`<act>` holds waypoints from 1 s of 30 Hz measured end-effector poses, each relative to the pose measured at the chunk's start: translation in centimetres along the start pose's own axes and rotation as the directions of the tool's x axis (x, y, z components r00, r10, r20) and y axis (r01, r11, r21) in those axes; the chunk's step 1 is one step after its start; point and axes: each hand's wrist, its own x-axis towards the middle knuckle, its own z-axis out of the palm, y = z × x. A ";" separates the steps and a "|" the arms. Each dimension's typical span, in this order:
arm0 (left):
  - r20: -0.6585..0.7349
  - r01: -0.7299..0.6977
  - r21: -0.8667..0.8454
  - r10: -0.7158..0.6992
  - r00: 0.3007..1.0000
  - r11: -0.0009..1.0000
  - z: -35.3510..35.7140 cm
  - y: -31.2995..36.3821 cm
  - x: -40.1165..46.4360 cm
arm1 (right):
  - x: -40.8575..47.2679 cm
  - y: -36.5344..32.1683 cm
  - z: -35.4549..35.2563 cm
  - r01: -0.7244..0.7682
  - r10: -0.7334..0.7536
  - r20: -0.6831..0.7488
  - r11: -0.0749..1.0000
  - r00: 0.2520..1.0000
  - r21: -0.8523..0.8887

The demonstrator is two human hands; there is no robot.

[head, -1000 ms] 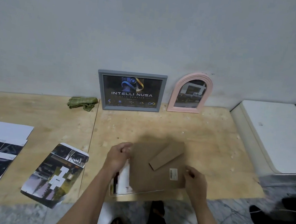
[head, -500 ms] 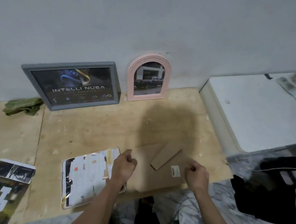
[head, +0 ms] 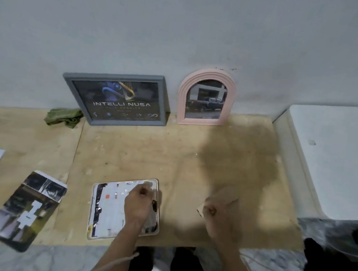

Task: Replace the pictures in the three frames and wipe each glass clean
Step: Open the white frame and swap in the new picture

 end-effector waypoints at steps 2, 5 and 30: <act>-0.078 0.007 0.023 -0.005 0.997 1.000 -2.7 -1.2 1.1 | -0.3 -1.8 3.1 0.149 -0.135 0.169 0.986 0.976 -0.073; -0.118 -0.053 0.167 0.074 0.990 0.984 -7.0 -3.6 2.8 | -1.1 -4.4 6.8 0.372 -0.326 0.223 0.904 0.919 -0.209; 0.048 -0.144 -0.220 0.158 0.986 0.965 -14.7 -8.0 6.1 | -5.5 -8.2 12.0 0.202 -0.141 0.224 0.940 0.964 -0.277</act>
